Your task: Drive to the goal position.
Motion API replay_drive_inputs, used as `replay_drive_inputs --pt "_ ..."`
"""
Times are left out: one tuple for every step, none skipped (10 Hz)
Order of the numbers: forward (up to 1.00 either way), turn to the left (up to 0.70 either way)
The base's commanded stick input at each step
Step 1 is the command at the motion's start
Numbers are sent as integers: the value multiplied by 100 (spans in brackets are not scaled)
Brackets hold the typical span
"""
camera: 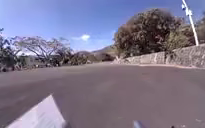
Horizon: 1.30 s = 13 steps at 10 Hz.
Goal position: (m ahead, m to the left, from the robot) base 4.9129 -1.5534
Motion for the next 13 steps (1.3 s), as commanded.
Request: replay_drive_inputs --pt "50 0" --pt "50 0" --pt "50 0" --pt "50 0" --pt "50 0" --pt "50 0" --pt "50 0" --pt "50 0" --pt "50 0" --pt "50 0" --pt "50 0" --pt "50 0" --pt "50 0"
